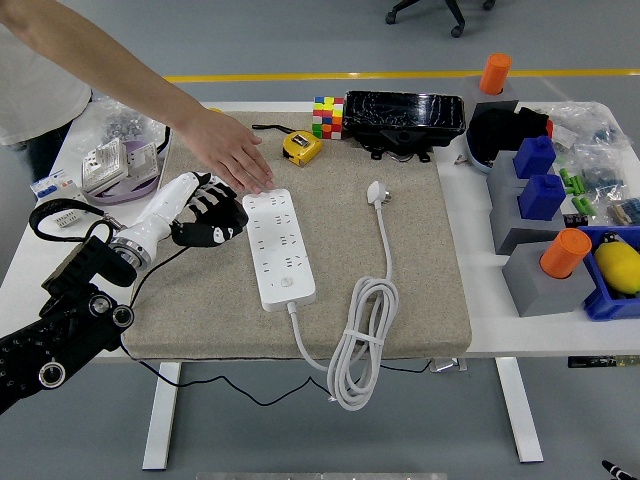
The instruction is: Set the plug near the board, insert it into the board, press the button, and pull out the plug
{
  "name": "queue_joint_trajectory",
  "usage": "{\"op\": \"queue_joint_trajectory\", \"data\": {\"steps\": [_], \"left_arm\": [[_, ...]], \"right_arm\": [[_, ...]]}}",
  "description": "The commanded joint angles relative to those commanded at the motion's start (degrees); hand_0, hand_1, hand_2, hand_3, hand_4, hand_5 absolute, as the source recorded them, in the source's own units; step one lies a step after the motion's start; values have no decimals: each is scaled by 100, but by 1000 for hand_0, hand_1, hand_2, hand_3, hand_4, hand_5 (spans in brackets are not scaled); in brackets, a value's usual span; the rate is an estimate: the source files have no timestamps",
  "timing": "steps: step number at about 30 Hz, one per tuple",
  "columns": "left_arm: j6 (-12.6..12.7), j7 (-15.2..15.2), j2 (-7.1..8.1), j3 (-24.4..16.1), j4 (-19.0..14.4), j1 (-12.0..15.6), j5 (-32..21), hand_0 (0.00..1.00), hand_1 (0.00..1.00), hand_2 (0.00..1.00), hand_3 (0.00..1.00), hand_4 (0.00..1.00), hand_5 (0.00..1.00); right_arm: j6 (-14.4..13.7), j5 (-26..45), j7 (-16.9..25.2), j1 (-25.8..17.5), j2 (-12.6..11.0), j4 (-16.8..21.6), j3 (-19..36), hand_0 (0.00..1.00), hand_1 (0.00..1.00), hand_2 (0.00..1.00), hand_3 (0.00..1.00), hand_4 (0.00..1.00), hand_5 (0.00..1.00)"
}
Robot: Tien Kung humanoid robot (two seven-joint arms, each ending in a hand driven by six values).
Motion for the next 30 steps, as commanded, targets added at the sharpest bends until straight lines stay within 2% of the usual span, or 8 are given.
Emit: {"op": "queue_joint_trajectory", "data": {"steps": [11,23,30], "left_arm": [[-72,-18,88,269,-83,-211,-69,318,397,497,545,706,2],[-92,5,-27,610,42,-454,-127,323,397,495,544,703,2],[-222,49,-20,747,27,-484,-159,324,400,495,545,700,2]], "right_arm": [[-1,10,2,13,-30,8,-52,653,663,662,556,909,506],[2,22,1,3,-10,7,-45,652,663,662,556,910,507],[0,26,-1,-9,-8,4,-35,653,663,662,556,910,507]]}}
